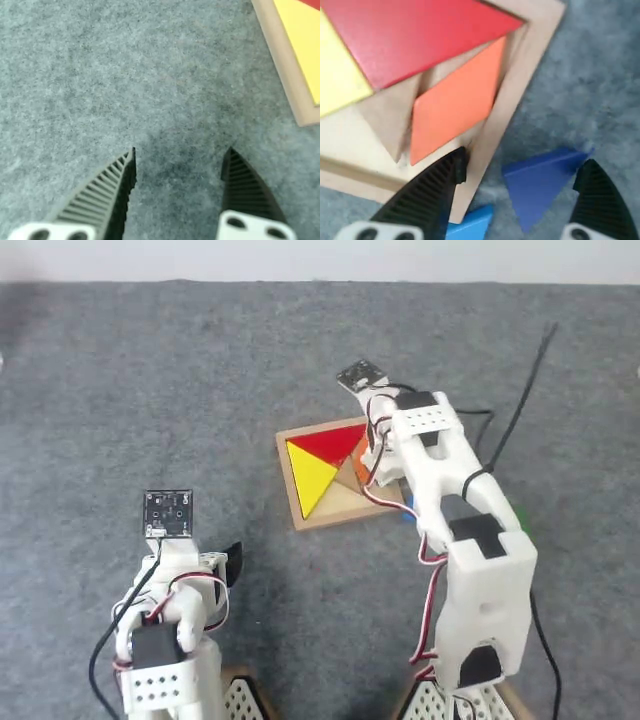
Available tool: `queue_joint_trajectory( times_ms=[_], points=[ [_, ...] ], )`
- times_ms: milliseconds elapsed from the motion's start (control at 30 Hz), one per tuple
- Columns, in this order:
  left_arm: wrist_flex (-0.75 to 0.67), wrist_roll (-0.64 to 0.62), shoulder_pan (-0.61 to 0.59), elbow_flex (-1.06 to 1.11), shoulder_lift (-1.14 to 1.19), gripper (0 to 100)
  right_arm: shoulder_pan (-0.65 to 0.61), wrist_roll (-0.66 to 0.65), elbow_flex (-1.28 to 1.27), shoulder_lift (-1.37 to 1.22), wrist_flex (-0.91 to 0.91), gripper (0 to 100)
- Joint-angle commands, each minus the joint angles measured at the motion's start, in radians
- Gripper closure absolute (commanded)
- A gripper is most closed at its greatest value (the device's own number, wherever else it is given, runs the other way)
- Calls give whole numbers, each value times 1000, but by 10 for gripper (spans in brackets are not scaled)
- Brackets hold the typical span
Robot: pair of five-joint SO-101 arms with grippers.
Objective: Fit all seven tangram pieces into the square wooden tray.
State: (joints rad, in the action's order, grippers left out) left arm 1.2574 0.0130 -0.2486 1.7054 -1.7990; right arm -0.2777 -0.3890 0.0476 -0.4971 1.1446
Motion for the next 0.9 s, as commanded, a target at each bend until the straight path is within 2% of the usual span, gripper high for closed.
queue_joint_trajectory(
  times_ms=[0, 267, 433, 600, 867],
  points=[
    [5, -8, 0, -22, -21, 729, 44, -15, 66, 13, 16, 658],
    [5, -8, 2, -22, -21, 729, 8, 110, 104, 54, 10, 658],
    [5, -8, 2, -22, -21, 729, -73, 167, 104, 139, 8, 658],
    [5, -8, 2, -22, -21, 729, -124, 164, 35, 145, -4, 658],
    [5, -8, 2, -22, -21, 729, -120, 160, -11, 84, -68, 658]
  ],
)
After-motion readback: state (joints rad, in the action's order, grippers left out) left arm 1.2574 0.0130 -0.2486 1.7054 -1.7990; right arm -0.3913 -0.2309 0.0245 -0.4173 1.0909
